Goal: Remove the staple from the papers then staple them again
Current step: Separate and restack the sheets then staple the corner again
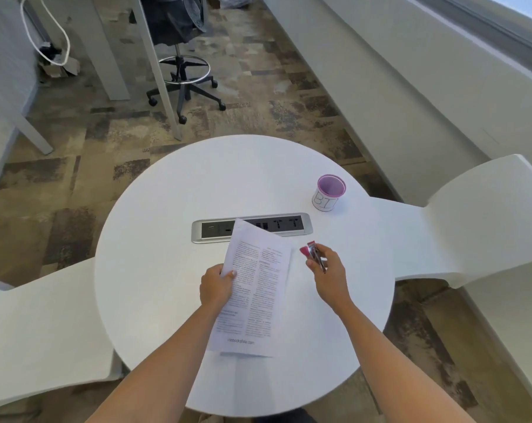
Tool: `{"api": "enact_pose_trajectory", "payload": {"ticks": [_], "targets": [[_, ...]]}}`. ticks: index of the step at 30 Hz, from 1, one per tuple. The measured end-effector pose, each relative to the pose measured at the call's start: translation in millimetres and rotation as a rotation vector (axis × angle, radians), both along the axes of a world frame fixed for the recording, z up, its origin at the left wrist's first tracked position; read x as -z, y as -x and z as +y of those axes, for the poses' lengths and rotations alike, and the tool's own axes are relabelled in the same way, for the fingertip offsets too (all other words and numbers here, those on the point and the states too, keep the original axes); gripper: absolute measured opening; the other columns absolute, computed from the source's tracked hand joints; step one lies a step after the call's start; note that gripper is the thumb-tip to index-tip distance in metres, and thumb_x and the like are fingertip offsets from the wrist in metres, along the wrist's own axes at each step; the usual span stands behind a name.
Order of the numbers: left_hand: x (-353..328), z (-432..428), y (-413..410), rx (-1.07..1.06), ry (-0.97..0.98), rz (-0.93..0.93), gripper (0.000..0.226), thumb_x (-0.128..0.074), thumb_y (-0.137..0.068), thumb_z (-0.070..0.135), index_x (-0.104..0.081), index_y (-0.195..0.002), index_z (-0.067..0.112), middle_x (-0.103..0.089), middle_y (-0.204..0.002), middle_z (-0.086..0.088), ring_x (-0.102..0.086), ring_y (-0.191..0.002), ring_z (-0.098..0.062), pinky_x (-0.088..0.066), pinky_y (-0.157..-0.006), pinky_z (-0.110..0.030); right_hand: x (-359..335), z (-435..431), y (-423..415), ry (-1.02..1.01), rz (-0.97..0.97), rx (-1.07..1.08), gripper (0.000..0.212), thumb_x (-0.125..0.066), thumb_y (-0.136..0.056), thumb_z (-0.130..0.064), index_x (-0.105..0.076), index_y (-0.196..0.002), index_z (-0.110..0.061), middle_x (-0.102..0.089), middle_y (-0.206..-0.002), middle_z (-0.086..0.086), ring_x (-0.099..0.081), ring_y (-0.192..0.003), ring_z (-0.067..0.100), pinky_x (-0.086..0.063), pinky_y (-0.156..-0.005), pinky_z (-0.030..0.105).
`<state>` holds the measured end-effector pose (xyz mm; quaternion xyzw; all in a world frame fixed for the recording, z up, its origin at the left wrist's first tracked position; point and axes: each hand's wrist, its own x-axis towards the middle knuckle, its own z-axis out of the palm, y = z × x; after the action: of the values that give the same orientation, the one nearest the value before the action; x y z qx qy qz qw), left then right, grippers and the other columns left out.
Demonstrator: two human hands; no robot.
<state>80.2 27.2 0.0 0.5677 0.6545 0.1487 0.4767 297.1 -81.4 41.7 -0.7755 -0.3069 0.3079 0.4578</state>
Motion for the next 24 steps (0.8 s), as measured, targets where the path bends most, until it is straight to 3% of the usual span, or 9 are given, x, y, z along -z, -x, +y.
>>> {"api": "enact_pose_trajectory", "payload": {"ticks": [2, 4, 9, 11, 14, 18, 21, 24], "targets": [[13.6, -3.7, 0.7, -0.024, 0.016, 0.024, 0.013, -0.059, -0.094, 0.020, -0.065, -0.086, 0.011, -0.069, -0.087, -0.007, -0.066, -0.080, -0.030, -0.047, -0.064, -0.030, 9.2, -4.8, 3.6, 0.020, 0.003, -0.005, 0.031, -0.061, -0.092, -0.011, -0.054, -0.118, -0.027, -0.056, -0.107, -0.011, -0.054, -0.100, 0.010, -0.038, -0.077, 0.010], [23.7, -6.3, 3.4, -0.061, 0.031, 0.036, 0.010, -0.059, -0.094, 0.017, -0.064, -0.086, 0.012, -0.070, -0.090, -0.009, -0.064, -0.077, -0.028, -0.044, -0.061, -0.028, 17.6, -8.7, 7.0, 0.060, 0.003, -0.008, 0.031, -0.063, -0.090, -0.012, -0.057, -0.118, -0.024, -0.058, -0.107, -0.007, -0.056, -0.099, 0.012, -0.040, -0.079, 0.014], [38.1, -9.1, 5.8, -0.125, 0.031, 0.031, 0.010, -0.057, -0.095, 0.012, -0.062, -0.103, 0.008, -0.069, -0.106, -0.015, -0.061, -0.084, -0.028, -0.050, -0.074, -0.034, 39.9, -19.6, 9.8, 0.144, 0.042, -0.013, 0.029, -0.064, -0.088, -0.008, -0.061, -0.115, -0.018, -0.072, -0.103, -0.010, -0.065, -0.096, 0.006, -0.045, -0.078, 0.012], [43.6, -8.5, 5.4, -0.147, 0.005, 0.032, 0.023, -0.058, -0.094, 0.008, -0.058, -0.117, 0.007, -0.066, -0.117, -0.016, -0.061, -0.093, -0.029, -0.049, -0.080, -0.035, 53.2, -22.9, 9.6, 0.214, 0.076, 0.003, 0.029, -0.064, -0.086, -0.007, -0.061, -0.113, -0.018, -0.073, -0.100, -0.011, -0.066, -0.092, 0.005, -0.047, -0.076, 0.015], [46.4, -13.5, 11.5, -0.120, -0.070, 0.046, 0.054, -0.064, -0.090, 0.002, -0.043, -0.139, 0.009, -0.049, -0.140, -0.014, -0.050, -0.125, -0.032, -0.043, -0.101, -0.042, 60.2, -26.4, 12.3, 0.288, 0.046, 0.016, 0.029, -0.065, -0.084, -0.008, -0.062, -0.111, -0.019, -0.072, -0.096, -0.010, -0.066, -0.087, 0.009, -0.049, -0.070, 0.021], [55.5, -25.8, 21.6, 0.163, -0.241, 0.174, 0.055, -0.067, -0.087, 0.010, -0.046, -0.138, 0.016, -0.045, -0.144, -0.005, -0.042, -0.131, -0.028, -0.038, -0.105, -0.042, 69.1, -27.5, 14.4, 0.362, -0.046, 0.022, 0.025, -0.068, -0.083, -0.013, -0.062, -0.107, -0.018, -0.067, -0.087, -0.007, -0.064, -0.082, 0.014, -0.044, -0.060, 0.019], [65.1, -32.5, 29.3, 0.531, -0.348, 0.263, 0.045, -0.068, -0.089, 0.024, -0.058, -0.133, 0.022, -0.042, -0.151, 0.000, -0.038, -0.138, -0.024, -0.031, -0.112, -0.039, 71.4, -24.7, 15.4, 0.403, -0.097, 0.028, 0.029, -0.068, -0.083, -0.015, -0.061, -0.111, -0.015, -0.066, -0.093, -0.001, -0.062, -0.084, 0.018, -0.048, -0.070, 0.027], [72.6, -40.0, 34.4, 0.738, -0.242, 0.367, 0.060, -0.063, -0.090, 0.042, -0.040, -0.145, 0.038, -0.017, -0.162, 0.009, -0.012, -0.150, -0.018, -0.013, -0.119, -0.042, 73.8, -20.5, 17.8, 0.445, -0.149, 0.032, 0.028, -0.066, -0.086, -0.021, -0.060, -0.111, -0.012, -0.065, -0.097, 0.003, -0.061, -0.086, 0.021, -0.049, -0.073, 0.030]]}}
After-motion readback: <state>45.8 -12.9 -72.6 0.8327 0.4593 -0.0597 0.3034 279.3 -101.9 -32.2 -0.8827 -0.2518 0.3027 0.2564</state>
